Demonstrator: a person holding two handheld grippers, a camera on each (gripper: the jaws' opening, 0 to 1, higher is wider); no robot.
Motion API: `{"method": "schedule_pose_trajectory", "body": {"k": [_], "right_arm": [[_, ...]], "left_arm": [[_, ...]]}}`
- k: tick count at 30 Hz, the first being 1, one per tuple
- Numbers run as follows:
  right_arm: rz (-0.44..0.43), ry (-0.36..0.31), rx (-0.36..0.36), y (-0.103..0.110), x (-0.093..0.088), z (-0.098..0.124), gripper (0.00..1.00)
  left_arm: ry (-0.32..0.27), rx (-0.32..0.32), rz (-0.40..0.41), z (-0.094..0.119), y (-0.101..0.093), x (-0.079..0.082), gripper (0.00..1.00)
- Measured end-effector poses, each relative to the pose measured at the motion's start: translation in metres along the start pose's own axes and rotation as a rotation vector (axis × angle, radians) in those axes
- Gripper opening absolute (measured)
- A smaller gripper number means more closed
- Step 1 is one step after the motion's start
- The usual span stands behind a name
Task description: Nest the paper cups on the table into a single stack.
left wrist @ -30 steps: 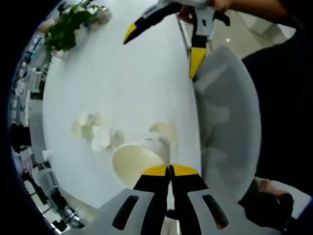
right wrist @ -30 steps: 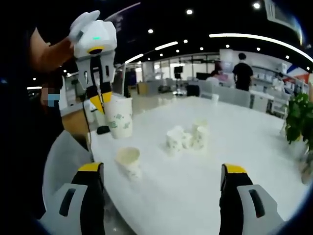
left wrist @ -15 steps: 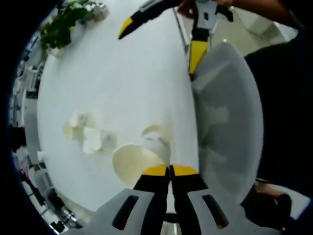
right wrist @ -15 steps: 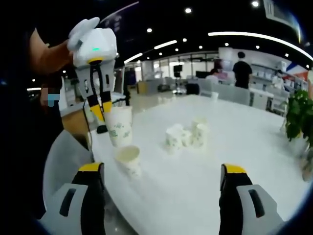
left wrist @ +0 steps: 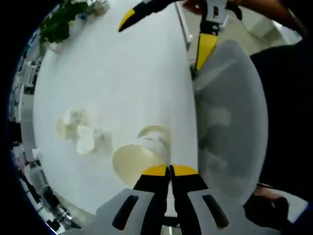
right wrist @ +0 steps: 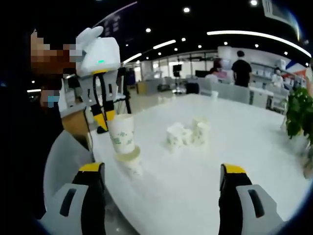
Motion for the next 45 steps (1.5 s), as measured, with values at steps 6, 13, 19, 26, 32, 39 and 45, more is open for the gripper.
{"method": "schedule_pose_trajectory", "body": {"k": [6, 13, 19, 26, 32, 39, 45], "right_arm": [[-0.007, 0.000, -0.002, 0.001, -0.001, 0.000, 0.96], [-0.011, 0.005, -0.003, 0.001, -0.003, -0.001, 0.96], [-0.016, 0.007, -0.005, 0.001, -0.004, -0.001, 0.95], [-0.019, 0.012, -0.004, 0.002, -0.006, -0.001, 0.95], [-0.021, 0.013, -0.005, 0.001, -0.007, -0.002, 0.95], [-0.025, 0.015, -0.006, 0.001, -0.008, -0.003, 0.95], [-0.023, 0.022, -0.005, 0.002, -0.010, -0.003, 0.95]], "left_arm": [[-0.004, -0.016, 0.017, -0.008, 0.002, 0.000, 0.00], [-0.004, -0.036, 0.043, -0.020, 0.005, -0.002, 0.00], [-0.017, -0.042, 0.060, -0.027, 0.008, -0.002, 0.00], [-0.018, -0.057, 0.077, -0.038, 0.009, -0.002, 0.00], [-0.024, -0.055, 0.087, -0.045, 0.011, -0.001, 0.00], [-0.036, -0.041, 0.102, -0.053, 0.014, 0.002, 0.00], [-0.045, -0.039, 0.102, -0.062, 0.009, 0.002, 0.01]]}}
Point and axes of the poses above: the point that each gripper's makers call its tool centre point, and the gripper's own axes: z roughly backward along the fingers, y roughly to its left, x roughly out of its top, the point moved 9 cm from there along z, roughly backward along the fingers, and after that the axes turned 5 degrees about -x, right-handed, at the moved point
